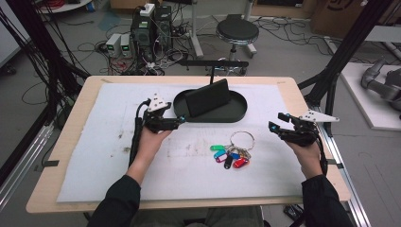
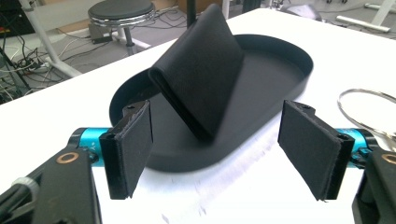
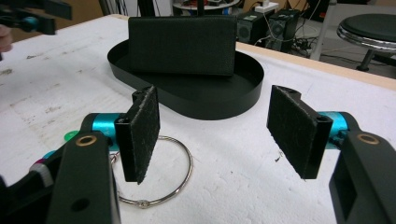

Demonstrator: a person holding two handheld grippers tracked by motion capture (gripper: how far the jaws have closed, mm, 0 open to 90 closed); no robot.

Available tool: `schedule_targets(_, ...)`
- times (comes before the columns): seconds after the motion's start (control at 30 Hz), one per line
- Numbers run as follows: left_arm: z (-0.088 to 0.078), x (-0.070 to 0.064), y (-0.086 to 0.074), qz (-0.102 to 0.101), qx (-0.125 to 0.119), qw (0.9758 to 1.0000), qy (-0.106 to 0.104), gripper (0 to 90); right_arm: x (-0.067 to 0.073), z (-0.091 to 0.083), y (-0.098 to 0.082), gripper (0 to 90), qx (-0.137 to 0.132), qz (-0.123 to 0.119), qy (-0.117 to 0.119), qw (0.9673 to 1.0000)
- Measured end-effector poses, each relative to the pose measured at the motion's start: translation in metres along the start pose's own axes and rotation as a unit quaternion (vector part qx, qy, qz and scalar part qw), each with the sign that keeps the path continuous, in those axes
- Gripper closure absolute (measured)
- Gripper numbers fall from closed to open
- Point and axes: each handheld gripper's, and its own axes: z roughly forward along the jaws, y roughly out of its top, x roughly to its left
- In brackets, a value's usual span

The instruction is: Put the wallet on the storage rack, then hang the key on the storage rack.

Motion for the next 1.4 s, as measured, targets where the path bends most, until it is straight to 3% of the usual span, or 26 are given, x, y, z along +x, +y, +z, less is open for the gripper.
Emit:
schedule_targets(0.27,-0.047,-0.001,-0.03,-0.062,-0.002,0.9981,-0.002,25.1,0.001,0.001,-0.001,35.5,0.004,0.002,0.0,1.0)
schedule_targets(0.47,-0.077,-0.003,-0.046,-0.075,-0.002,0.9969,0.025,25.1,0.001,0.0,-0.002,35.5,0.005,0.002,-0.001,1.0)
schedule_targets(0.53,-0.084,-0.005,-0.049,-0.071,-0.002,0.997,0.03,25.1,0.001,-0.002,-0.003,35.5,0.005,0.002,-0.002,1.0)
schedule_targets(0.6,-0.087,-0.007,-0.052,-0.062,-0.001,0.9973,0.038,25.1,0.002,-0.003,-0.004,35.5,0.007,0.001,-0.003,1.0)
schedule_targets(0.77,-0.087,-0.009,-0.055,-0.067,-0.011,0.9971,0.036,25.1,0.003,-0.007,-0.004,35.1,0.005,0.001,-0.006,1.0)
schedule_targets(0.93,-0.085,-0.007,-0.053,-0.049,-0.024,0.9977,0.04,24.4,0.005,-0.009,-0.005,32.4,0.008,-0.006,-0.014,0.9998)
schedule_targets(1.0,-0.086,-0.006,-0.052,-0.049,-0.028,0.9977,0.038,23.6,0.005,-0.011,-0.006,32.1,0.001,0.0,-0.012,0.9999)
schedule_targets(1.1,-0.088,-0.004,-0.052,-0.051,-0.033,0.9975,0.036,23.6,0.006,-0.012,-0.011,33.7,-0.033,-0.001,-0.016,0.9993)
schedule_targets(1.23,-0.091,-0.001,-0.053,-0.055,-0.035,0.9971,0.04,23.7,0.005,-0.013,-0.012,34.7,-0.038,-0.003,-0.023,0.999)
schedule_targets(1.3,-0.092,0.0,-0.055,-0.056,-0.034,0.9969,0.045,23.6,0.005,-0.012,-0.012,33.1,-0.026,-0.016,-0.025,0.9992)
schedule_targets(1.33,-0.093,0.001,-0.055,-0.056,-0.032,0.9968,0.047,23.6,0.006,-0.011,-0.012,29.3,-0.016,-0.012,-0.029,0.9994)
schedule_targets(1.4,-0.095,0.002,-0.057,-0.058,-0.032,0.9965,0.051,23.6,0.006,-0.006,-0.013,30.3,0.004,0.001,-0.028,0.9996)
